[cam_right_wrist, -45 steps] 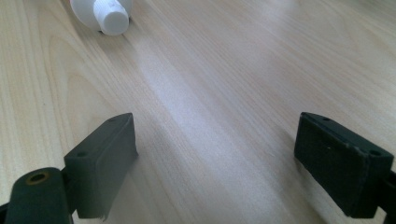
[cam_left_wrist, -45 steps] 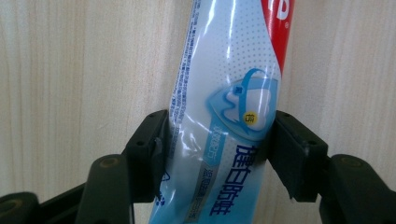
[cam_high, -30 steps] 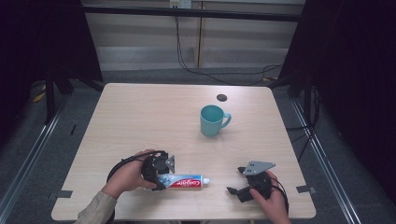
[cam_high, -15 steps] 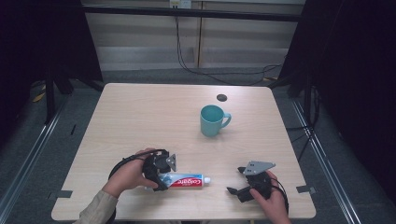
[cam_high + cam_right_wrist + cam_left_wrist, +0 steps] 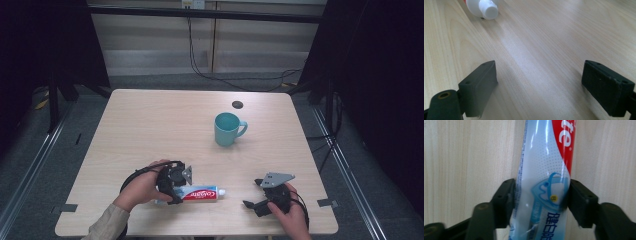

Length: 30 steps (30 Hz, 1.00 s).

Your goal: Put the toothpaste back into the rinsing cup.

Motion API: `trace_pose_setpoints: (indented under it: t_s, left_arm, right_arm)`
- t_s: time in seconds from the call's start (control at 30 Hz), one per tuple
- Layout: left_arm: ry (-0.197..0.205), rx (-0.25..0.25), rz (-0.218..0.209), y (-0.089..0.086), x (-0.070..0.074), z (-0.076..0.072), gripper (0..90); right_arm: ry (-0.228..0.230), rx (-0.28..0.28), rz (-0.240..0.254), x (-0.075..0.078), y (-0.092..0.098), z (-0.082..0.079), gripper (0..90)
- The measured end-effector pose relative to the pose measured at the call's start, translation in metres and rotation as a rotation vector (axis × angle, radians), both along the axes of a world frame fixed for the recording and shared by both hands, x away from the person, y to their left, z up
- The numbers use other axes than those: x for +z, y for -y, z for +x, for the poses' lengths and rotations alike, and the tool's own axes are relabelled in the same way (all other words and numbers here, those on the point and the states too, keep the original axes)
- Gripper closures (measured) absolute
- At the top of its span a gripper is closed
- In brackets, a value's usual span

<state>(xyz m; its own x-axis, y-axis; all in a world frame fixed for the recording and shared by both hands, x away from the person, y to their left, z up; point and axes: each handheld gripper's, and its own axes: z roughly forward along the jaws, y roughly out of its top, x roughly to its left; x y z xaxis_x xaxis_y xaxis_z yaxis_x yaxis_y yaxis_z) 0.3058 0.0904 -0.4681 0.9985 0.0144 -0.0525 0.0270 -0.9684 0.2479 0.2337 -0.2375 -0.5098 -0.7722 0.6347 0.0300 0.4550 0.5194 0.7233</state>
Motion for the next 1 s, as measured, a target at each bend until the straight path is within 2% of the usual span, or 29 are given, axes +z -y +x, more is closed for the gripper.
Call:
trace_pose_setpoints:
  t_s: [0.07,0.2,0.23,0.27,0.3,0.33,0.4,0.43,0.5,0.57,0.6,0.67,0.7,0.77,0.8,0.9,1.0]
  left_arm:
    - [0.002,-0.005,0.023,0.003,0.001,0.0,44.7]
    - [0.005,0.002,0.004,0.003,0.003,-0.003,51.8]
    - [0.014,-0.002,-0.014,0.001,0.008,-0.006,63.1]
    - [0.014,-0.002,-0.014,0.001,0.008,-0.006,68.9]
    - [0.017,-0.002,-0.022,0.001,0.01,-0.007,68.9]
    - [0.001,-0.002,-0.018,0.001,0.01,-0.008,70.2]
    - [-0.006,0.021,-0.004,0.003,0.012,-0.009,71.6]
    - [-0.022,0.038,-0.006,0.003,0.012,-0.01,72.0]
    - [-0.028,0.061,-0.014,0.004,0.012,-0.012,73.1]
    - [-0.032,0.058,-0.009,0.003,0.014,-0.012,73.2]
    - [-0.051,0.065,-0.009,0.003,0.014,-0.012,73.4]
    - [-0.046,0.078,-0.017,0.002,0.015,-0.013,73.5]
    - [-0.057,0.084,-0.005,0.002,0.016,-0.012,73.5]
    - [-0.054,0.095,-0.004,0.001,0.018,-0.012,73.6]
    - [-0.04,0.09,0.004,0.001,0.02,-0.011,73.6]
    - [-0.041,0.108,-0.003,0.0,0.024,-0.011,73.7]
    - [-0.055,0.133,-0.004,-0.001,0.029,-0.009,73.8]
  right_arm:
    - [0.0,0.0,0.0,0.0,0.0,0.0,12.2]
    - [0.001,0.0,0.0,0.0,0.0,0.0,12.2]
    - [0.001,0.0,0.0,0.0,0.0,0.0,12.2]
    - [0.001,0.0,0.0,0.0,0.0,0.0,12.2]
    - [0.0,0.0,0.0,0.0,0.0,0.0,12.2]
    - [0.0,0.0,0.0,0.0,0.0,0.0,12.2]
    - [0.0,0.0,0.0,0.0,0.0,0.0,12.2]
    - [0.0,0.0,0.0,0.0,0.0,0.0,12.2]
    - [0.0,0.0,0.0,0.0,0.0,0.0,12.2]
    - [0.0,0.0,0.0,0.0,0.0,0.0,12.2]
    - [0.0,0.0,0.0,0.0,0.0,0.0,12.2]
    - [0.0,0.0,0.0,0.0,0.0,0.0,12.2]
    - [0.0,0.0,0.0,0.0,0.0,0.0,12.2]
    - [0.0,0.0,0.0,0.0,0.0,0.0,12.2]
    - [0.0,0.0,0.0,0.0,0.0,0.0,12.2]
    - [0.0,0.0,0.0,0.0,0.0,0.0,12.2]
    - [-0.001,0.0,0.0,0.0,0.0,0.0,12.2]
